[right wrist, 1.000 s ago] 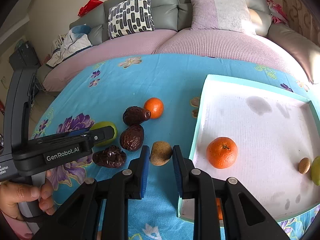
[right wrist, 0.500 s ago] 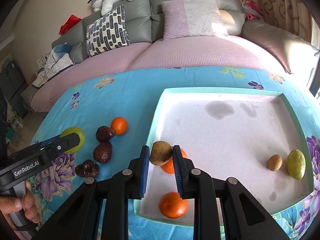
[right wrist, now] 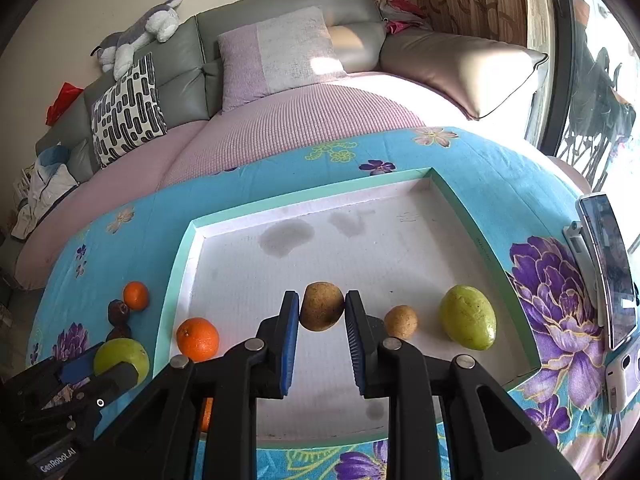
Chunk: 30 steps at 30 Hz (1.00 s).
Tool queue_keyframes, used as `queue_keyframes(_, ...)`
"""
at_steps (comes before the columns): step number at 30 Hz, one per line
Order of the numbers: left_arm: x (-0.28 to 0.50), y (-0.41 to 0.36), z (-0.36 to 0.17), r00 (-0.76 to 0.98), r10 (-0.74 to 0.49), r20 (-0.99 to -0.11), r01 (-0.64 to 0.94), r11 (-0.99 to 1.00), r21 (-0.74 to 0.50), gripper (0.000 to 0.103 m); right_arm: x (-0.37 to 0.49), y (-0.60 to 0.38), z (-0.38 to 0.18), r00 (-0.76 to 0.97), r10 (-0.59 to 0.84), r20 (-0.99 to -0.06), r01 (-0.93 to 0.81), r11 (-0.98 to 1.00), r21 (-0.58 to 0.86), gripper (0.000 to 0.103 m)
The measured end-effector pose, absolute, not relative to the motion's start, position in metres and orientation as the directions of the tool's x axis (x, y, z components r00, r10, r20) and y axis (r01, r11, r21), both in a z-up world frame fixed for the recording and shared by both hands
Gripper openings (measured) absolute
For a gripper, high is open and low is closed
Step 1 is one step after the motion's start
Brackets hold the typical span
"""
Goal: Organize fruits
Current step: 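Carry the kiwi with the right gripper into the tray while the left gripper carries the mango there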
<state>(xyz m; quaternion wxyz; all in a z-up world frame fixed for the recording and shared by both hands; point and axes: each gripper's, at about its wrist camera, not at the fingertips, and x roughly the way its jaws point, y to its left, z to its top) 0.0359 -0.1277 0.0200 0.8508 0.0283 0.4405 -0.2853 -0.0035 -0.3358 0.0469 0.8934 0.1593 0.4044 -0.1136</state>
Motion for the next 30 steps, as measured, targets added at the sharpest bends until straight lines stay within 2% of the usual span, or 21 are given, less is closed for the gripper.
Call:
queue_keyframes(8,0.026,-0.152,0.007,0.423,-0.439,-0.793,0.541,0.824,-0.167,0.048,-0.005,-0.339,0.042,0.64,-0.048,-0.767,0.313,0.928,0.203,0.025)
queue_keyframes(16,0.027,-0.155,0.002,0.433,-0.416,-0.8,0.533,0.833,-0.145,0.048,0.005,-0.333,0.02,0.58,-0.019,-0.815,0.295,0.937,0.188,0.025)
queue_keyframes(30,0.031,-0.154,-0.001,0.431,-0.421,-0.798,0.516,0.841,-0.164,0.049,0.011,-0.33,0.0,0.515,-0.012,-0.857,0.292,0.942,0.163,0.025)
